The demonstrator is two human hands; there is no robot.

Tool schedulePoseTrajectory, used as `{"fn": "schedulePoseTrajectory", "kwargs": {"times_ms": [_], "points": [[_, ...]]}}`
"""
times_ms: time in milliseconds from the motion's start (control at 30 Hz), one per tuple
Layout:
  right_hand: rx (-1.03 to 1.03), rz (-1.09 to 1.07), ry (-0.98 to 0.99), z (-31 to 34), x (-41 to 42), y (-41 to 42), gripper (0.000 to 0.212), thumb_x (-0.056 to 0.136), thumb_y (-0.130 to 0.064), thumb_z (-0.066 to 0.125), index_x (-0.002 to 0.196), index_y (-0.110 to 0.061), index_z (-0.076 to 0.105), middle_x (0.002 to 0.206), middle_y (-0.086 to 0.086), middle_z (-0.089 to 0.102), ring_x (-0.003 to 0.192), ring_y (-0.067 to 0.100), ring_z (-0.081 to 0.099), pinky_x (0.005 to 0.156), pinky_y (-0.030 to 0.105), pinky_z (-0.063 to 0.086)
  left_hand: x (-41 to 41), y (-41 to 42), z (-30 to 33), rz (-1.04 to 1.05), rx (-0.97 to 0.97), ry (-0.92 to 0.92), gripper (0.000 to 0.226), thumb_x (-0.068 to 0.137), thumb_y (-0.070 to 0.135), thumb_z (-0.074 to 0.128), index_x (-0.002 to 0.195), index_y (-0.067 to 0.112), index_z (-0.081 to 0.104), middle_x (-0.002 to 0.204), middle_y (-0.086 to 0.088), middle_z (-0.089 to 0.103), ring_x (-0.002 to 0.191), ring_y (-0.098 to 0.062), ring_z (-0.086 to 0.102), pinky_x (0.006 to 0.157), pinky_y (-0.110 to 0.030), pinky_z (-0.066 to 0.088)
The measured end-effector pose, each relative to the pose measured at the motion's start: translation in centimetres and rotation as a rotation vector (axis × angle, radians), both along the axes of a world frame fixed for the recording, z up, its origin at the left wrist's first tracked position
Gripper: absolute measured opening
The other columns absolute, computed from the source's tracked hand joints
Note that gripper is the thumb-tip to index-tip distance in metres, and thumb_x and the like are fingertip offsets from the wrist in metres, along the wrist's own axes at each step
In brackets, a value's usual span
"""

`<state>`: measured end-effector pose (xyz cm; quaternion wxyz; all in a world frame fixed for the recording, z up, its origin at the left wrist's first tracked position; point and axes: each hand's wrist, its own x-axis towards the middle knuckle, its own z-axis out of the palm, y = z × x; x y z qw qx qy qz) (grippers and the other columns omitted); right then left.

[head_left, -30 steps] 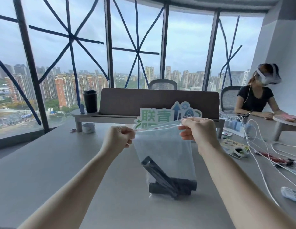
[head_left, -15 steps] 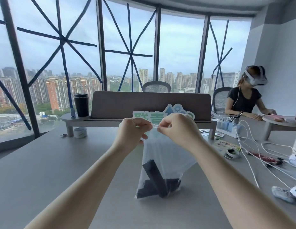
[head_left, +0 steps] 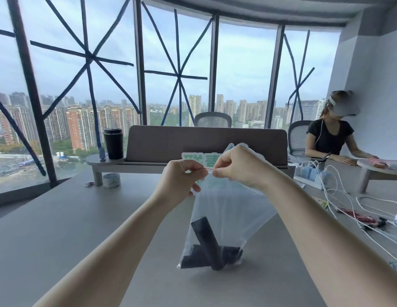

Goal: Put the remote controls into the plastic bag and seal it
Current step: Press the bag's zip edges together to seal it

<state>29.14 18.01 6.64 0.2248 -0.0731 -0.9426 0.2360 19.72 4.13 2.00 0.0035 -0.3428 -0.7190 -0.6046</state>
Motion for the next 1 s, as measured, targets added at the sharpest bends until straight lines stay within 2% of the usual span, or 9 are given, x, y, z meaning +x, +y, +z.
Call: {"fn": "schedulePoseTrajectory", "kwargs": {"times_ms": [100,233,333,467,533,600,667,867,1000], "points": [[-0.018,0.044,0.014,0.2,-0.4,0.1,0.011,0.082,-0.021,0.074,0.073,-0.016,0.077,0.065,-0.007,0.063,0.057,0.005,0.052,0.061,0.028,0.047,-0.1,-0.1,0.6,-0.017,-0.002,0.025,0.011,0.083,0.013,0.066,0.072,0.014,0.068,0.070,0.002,0.061,0.043,-0.009,0.055,0.039,-0.021,0.042],[0.079,0.005,0.050,0.0,-0.6,-0.1,0.014,0.086,-0.027,0.070,0.076,-0.018,0.074,0.064,-0.007,0.063,0.056,0.005,0.050,0.053,0.022,0.038,-0.1,-0.3,1.0,0.003,0.002,0.067,0.011,0.082,0.014,0.067,0.073,0.009,0.068,0.068,0.004,0.063,0.040,-0.010,0.051,0.041,-0.021,0.037],[0.116,-0.029,0.096,-0.3,-0.5,-0.4,0.014,0.087,-0.031,0.068,0.079,-0.021,0.074,0.068,-0.009,0.065,0.067,0.005,0.054,0.058,0.017,0.036,-0.2,-0.4,1.0,-0.004,0.033,0.048,0.012,0.082,0.014,0.067,0.072,0.009,0.067,0.065,0.005,0.063,0.040,-0.010,0.043,0.039,-0.019,0.034],[0.110,-0.008,0.101,-0.8,-0.8,-0.9,0.013,0.088,-0.032,0.064,0.081,-0.024,0.070,0.079,-0.009,0.069,0.069,0.005,0.053,0.067,0.032,0.046,-0.2,-0.2,0.4,-0.036,0.101,0.002,0.019,0.085,0.009,0.061,0.067,0.012,0.059,0.066,0.001,0.054,0.049,-0.013,0.040,0.044,-0.019,0.034],[0.128,-0.004,0.096,-1.1,-0.9,-1.2,0.013,0.089,-0.034,0.059,0.082,-0.026,0.066,0.084,-0.008,0.070,0.064,0.007,0.053,0.070,0.037,0.051,-0.2,0.1,-0.1,0.029,0.126,0.040,0.018,0.085,0.007,0.059,0.067,0.011,0.058,0.064,0.004,0.050,0.055,-0.014,0.040,0.052,-0.025,0.036],[0.153,-0.009,0.098,-1.4,-0.9,-1.4,0.012,0.090,-0.034,0.056,0.084,-0.029,0.064,0.088,-0.009,0.070,0.074,0.014,0.060,0.074,0.039,0.054,-0.1,0.4,-0.5,0.107,0.157,0.071,0.014,0.084,0.007,0.058,0.070,0.008,0.060,0.062,0.005,0.051,0.056,-0.015,0.041,0.055,-0.032,0.037],[0.190,-0.029,0.092,-1.6,-0.7,-1.2,0.012,0.093,-0.033,0.054,0.086,-0.030,0.064,0.091,-0.009,0.070,0.083,0.018,0.061,0.076,0.037,0.052,-0.2,0.3,-0.6,0.186,0.182,0.094,0.013,0.084,0.007,0.058,0.071,0.007,0.062,0.062,0.004,0.054,0.056,-0.014,0.043,0.056,-0.030,0.038],[0.281,-0.141,0.117,-2.5,0.4,1.1,0.020,0.094,-0.040,0.052,0.087,-0.026,0.065,0.084,-0.012,0.068,0.080,0.019,0.060,0.069,0.031,0.041,-1.7,-1.6,0.1,0.351,0.273,0.125,0.014,0.083,0.006,0.061,0.071,0.012,0.065,0.064,0.003,0.061,0.059,-0.010,0.049,0.054,-0.015,0.039],[0.313,-0.165,0.130,-2.8,1.2,1.8,0.021,0.095,-0.040,0.050,0.088,-0.027,0.066,0.088,-0.011,0.069,0.078,0.016,0.055,0.070,0.030,0.037,-3.2,-3.1,0.6,0.426,0.281,0.147,0.008,0.082,0.007,0.062,0.076,0.007,0.067,0.065,0.001,0.061,0.062,-0.013,0.051,0.062,-0.027,0.041]]}}
